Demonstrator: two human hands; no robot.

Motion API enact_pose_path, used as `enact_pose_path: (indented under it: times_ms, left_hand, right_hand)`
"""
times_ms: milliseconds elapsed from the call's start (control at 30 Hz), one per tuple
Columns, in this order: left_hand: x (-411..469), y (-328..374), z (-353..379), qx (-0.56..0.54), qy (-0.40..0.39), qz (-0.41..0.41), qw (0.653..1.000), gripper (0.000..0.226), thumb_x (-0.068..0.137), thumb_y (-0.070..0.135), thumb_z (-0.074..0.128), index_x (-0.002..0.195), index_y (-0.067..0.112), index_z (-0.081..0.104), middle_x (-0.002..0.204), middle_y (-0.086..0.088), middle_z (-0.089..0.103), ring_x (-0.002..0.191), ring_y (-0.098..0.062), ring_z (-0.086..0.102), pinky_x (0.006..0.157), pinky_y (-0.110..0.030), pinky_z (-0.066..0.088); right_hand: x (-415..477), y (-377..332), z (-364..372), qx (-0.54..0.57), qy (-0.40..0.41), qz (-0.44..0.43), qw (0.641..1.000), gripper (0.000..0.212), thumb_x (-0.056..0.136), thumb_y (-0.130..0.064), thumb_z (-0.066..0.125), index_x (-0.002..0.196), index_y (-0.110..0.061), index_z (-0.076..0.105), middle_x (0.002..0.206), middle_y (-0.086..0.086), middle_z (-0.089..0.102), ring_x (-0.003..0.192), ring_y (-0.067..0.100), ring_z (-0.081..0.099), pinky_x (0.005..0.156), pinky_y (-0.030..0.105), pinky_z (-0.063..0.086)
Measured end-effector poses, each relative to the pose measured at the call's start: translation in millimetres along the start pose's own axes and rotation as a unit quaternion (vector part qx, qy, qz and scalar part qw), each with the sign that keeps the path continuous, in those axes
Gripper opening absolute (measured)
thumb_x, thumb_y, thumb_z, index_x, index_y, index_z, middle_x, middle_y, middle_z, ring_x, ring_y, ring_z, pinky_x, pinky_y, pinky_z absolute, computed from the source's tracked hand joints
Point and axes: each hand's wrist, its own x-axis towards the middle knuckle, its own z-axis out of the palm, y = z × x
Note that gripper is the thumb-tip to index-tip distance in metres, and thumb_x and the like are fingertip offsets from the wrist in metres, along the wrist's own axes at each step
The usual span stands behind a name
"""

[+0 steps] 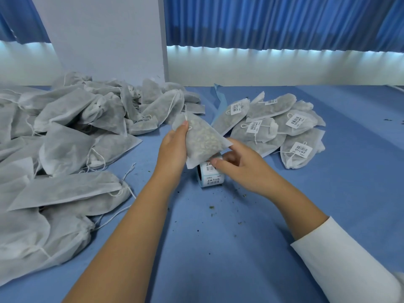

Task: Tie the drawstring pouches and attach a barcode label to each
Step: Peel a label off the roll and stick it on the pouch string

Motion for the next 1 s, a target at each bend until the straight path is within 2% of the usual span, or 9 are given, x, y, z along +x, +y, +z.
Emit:
enact_pose_path:
  times_ms: [100,233,300,400,500,633,867,933,1000]
  left_hand:
    - [3.9,-4.7,-0.6,-0.015,0.004,-0.037,0.999,0.024,0.098,0.042,0.051,0.093,0.025,0.068,0.093,0.005,0.075,0.089,-0.009,0.071,0.073,-0.024,0.051]
    - [6.0,-6.8,-2.1,-0.015,0.009,-0.043,0.999,0.023,0.098,0.042,0.051,0.094,0.026,0.066,0.106,0.000,0.073,0.100,-0.015,0.069,0.088,-0.032,0.052]
    - [5.7,-6.0,-2.2,-0.014,0.010,-0.034,0.999,0.024,0.098,0.044,0.051,0.093,0.026,0.067,0.102,0.002,0.074,0.098,-0.014,0.070,0.086,-0.031,0.053]
    - [4.9,-3.1,-0.5,0.002,0.013,-0.016,1.000,0.027,0.097,0.046,0.051,0.084,0.028,0.067,0.082,0.011,0.074,0.083,-0.009,0.071,0.072,-0.026,0.052]
    - [3.6,0.2,0.1,0.014,0.020,-0.011,1.000,0.030,0.097,0.046,0.050,0.081,0.027,0.067,0.076,0.012,0.072,0.077,-0.007,0.069,0.067,-0.024,0.049]
    - [2.7,0.0,-1.8,0.013,0.022,-0.025,0.999,0.030,0.098,0.044,0.050,0.088,0.023,0.069,0.088,0.005,0.074,0.082,-0.009,0.070,0.066,-0.023,0.048]
    - [3.3,-0.4,-2.2,0.014,0.022,-0.040,0.999,0.035,0.098,0.044,0.050,0.101,0.016,0.069,0.100,-0.003,0.075,0.089,-0.015,0.071,0.069,-0.025,0.049]
    - [3.1,-0.3,-2.2,0.015,0.025,-0.041,0.999,0.034,0.098,0.044,0.050,0.100,0.016,0.069,0.100,-0.003,0.075,0.089,-0.014,0.071,0.070,-0.025,0.049]
    - [3.2,-0.9,-2.3,0.017,0.028,-0.043,0.999,0.033,0.098,0.044,0.050,0.099,0.017,0.068,0.099,-0.002,0.074,0.089,-0.015,0.070,0.070,-0.025,0.049]
  right_hand:
    - [-2.5,-2.6,-8.1,-0.055,0.009,-0.001,0.998,0.025,0.089,-0.023,0.067,0.105,-0.041,0.061,0.090,-0.016,0.064,0.067,0.001,0.059,0.064,0.010,0.042]
    - [-3.6,-7.2,-11.1,-0.108,0.051,-0.023,0.993,0.023,0.086,-0.023,0.071,0.094,-0.043,0.063,0.102,-0.017,0.062,0.081,-0.001,0.061,0.068,0.006,0.042]
    - [-3.2,-7.3,-11.0,-0.113,0.072,-0.030,0.990,0.019,0.084,-0.023,0.075,0.094,-0.038,0.067,0.102,-0.015,0.062,0.082,-0.004,0.061,0.069,0.006,0.042]
    - [-3.3,-8.0,-9.4,-0.129,0.102,-0.048,0.985,0.020,0.081,-0.023,0.078,0.085,-0.038,0.064,0.097,-0.016,0.058,0.080,-0.010,0.057,0.070,0.007,0.042]
    - [-4.6,-9.0,-7.7,-0.159,0.126,-0.078,0.976,0.025,0.080,-0.021,0.080,0.080,-0.039,0.063,0.091,-0.014,0.058,0.074,-0.006,0.056,0.069,0.006,0.042]
    - [-5.3,-11.4,-5.5,-0.200,0.136,-0.087,0.966,0.016,0.081,-0.018,0.078,0.097,-0.020,0.076,0.091,-0.005,0.070,0.078,0.005,0.063,0.075,0.013,0.048]
    - [-8.0,-14.3,-5.4,-0.213,0.155,-0.079,0.961,0.006,0.087,-0.024,0.072,0.091,-0.025,0.075,0.075,-0.023,0.062,0.073,-0.007,0.059,0.068,0.009,0.045]
    - [-8.3,-13.4,-5.1,-0.234,0.147,-0.083,0.957,0.005,0.087,-0.025,0.070,0.090,-0.027,0.074,0.077,-0.023,0.062,0.071,-0.003,0.058,0.067,0.017,0.048]
    - [-8.0,-12.0,-4.9,-0.234,0.134,-0.104,0.957,0.003,0.087,-0.021,0.070,0.087,-0.024,0.072,0.089,-0.016,0.063,0.082,0.001,0.057,0.072,0.027,0.051]
